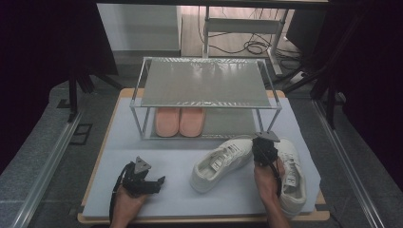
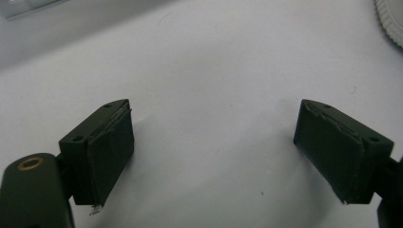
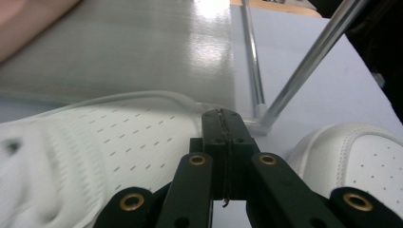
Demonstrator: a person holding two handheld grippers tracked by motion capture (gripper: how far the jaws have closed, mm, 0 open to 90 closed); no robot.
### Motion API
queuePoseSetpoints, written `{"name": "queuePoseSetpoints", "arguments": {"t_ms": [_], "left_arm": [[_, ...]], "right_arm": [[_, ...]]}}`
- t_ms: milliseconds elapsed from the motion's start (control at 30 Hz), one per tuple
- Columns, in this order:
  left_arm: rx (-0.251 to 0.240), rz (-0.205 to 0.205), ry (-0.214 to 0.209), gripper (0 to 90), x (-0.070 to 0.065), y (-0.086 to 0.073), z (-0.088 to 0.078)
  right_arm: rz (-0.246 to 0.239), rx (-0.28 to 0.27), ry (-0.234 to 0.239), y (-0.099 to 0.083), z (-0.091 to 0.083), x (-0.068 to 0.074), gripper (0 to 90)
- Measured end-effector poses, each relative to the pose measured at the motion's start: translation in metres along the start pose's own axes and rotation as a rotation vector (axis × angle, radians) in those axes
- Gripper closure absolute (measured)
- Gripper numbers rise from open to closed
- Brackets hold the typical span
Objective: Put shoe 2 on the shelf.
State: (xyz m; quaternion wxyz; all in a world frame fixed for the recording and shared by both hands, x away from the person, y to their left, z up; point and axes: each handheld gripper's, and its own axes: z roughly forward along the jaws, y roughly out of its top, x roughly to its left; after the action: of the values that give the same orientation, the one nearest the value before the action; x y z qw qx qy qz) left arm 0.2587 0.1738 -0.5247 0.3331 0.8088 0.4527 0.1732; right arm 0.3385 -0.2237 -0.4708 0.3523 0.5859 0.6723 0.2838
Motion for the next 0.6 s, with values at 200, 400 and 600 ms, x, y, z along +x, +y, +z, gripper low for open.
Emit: {"name": "queuePoseSetpoints", "arguments": {"t_ms": [200, 400, 600], "left_arm": [[0.0, 0.001, 0.0, 13.4, 0.0, 0.0, 0.0], [0.0, 0.001, 0.001, 13.4, 0.0, 0.0, 0.0], [0.0, 0.0, 0.001, 13.4, 0.0, 0.0, 0.0]], "right_arm": [[-0.017, 0.033, -0.047, 0.002, 0.016, 0.001, 90.0], [0.013, 0.044, 0.018, 0.003, 0.017, -0.001, 90.0], [-0.01, 0.033, 0.07, 0.002, 0.017, 0.009, 90.0]]}}
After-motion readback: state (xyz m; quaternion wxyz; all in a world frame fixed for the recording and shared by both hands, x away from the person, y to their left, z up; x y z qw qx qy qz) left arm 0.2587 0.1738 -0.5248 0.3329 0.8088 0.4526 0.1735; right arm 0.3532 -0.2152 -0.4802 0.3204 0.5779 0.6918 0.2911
